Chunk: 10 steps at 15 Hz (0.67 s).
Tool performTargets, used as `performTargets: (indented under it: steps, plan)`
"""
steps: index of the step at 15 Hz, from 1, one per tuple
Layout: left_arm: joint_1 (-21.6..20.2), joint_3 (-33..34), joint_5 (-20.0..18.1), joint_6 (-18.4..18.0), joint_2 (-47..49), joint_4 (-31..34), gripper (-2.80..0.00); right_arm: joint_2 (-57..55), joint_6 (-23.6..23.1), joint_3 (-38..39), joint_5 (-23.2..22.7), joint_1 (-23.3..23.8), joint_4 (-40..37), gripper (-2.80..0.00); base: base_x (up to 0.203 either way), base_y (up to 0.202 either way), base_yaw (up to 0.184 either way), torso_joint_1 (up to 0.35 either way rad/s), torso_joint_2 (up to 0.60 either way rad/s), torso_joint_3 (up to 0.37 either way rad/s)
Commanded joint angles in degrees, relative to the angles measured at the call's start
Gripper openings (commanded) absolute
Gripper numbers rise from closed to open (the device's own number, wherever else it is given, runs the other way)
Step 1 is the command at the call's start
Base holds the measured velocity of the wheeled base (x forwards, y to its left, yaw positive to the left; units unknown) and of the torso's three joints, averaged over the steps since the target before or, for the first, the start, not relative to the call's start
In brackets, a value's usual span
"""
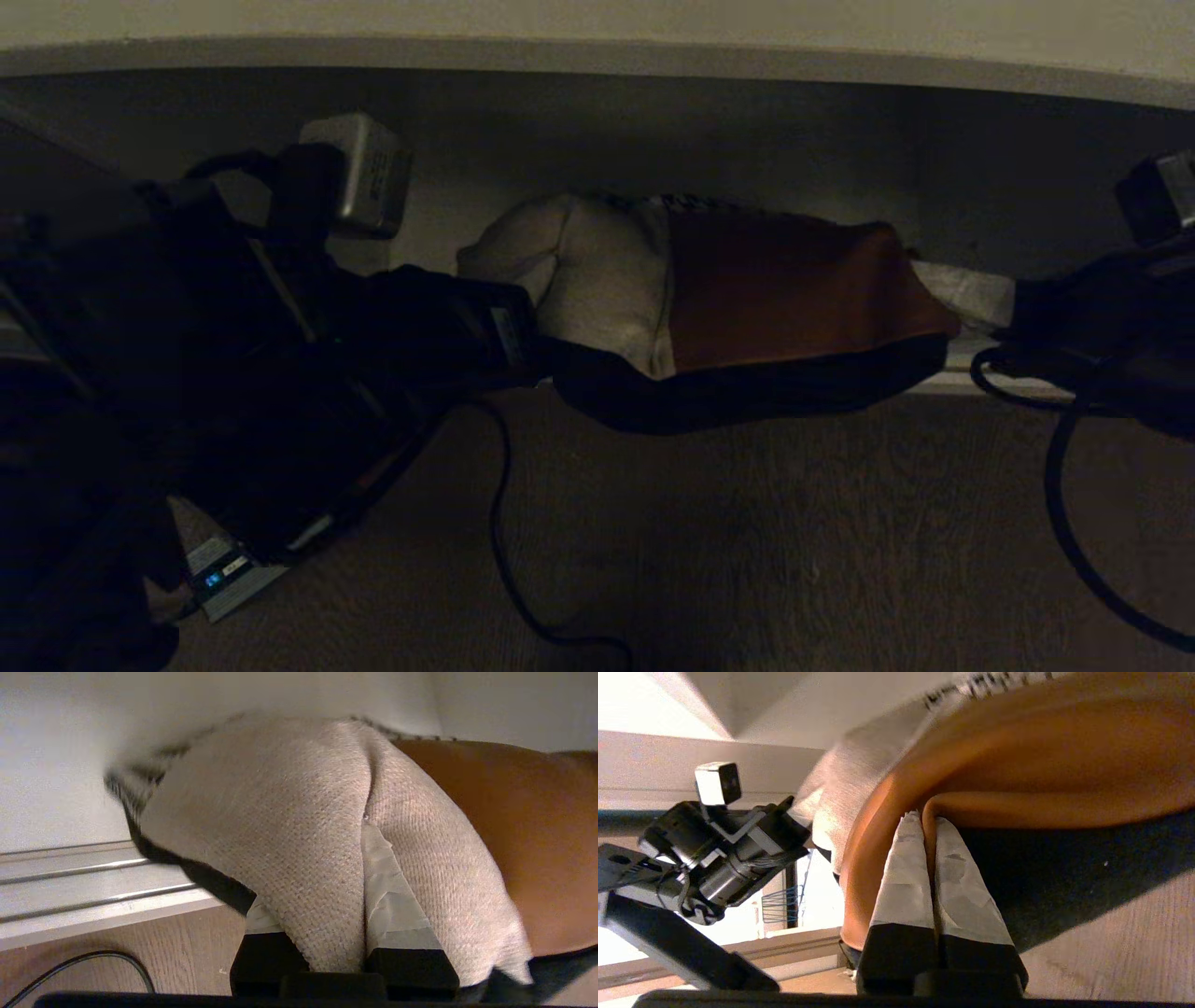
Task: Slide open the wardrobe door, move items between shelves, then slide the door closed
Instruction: Place the pillow on the lower shelf
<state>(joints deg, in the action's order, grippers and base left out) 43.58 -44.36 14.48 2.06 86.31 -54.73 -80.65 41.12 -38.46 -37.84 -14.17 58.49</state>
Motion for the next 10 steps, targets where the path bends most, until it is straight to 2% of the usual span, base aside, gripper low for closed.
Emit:
performTargets:
  steps: [1, 3, 8, 10]
  plan:
    - [-0.6, 3.0, 0.0, 0.0, 2.9, -5.0, -2.80, -3.8, 0.3, 2.7, -0.1, 0.0, 4.9, -2.80, 0.000, 0.000, 0.000, 0.000, 0.00, 0.000]
    - [-0.6, 6.0, -0.1, -0.1, 3.6, -6.7, -2.80, -5.1, 0.5, 6.1, -0.1, 0.0, 11.6, -2.80, 0.000, 0.000, 0.000, 0.000, 0.00, 0.000]
    - [-1.1, 11.0, -0.9, -0.1, 6.2, -7.0, -2.80, -6.5, 0.3, 10.9, -1.6, 0.0, 12.7, -2.80, 0.000, 0.000, 0.000, 0.000, 0.00, 0.000]
    - [-3.5, 11.3, -1.1, 0.0, 8.9, -7.6, -2.80, -10.2, 0.3, 11.3, -1.7, 0.1, 12.8, -2.80, 0.000, 0.000, 0.000, 0.000, 0.00, 0.000]
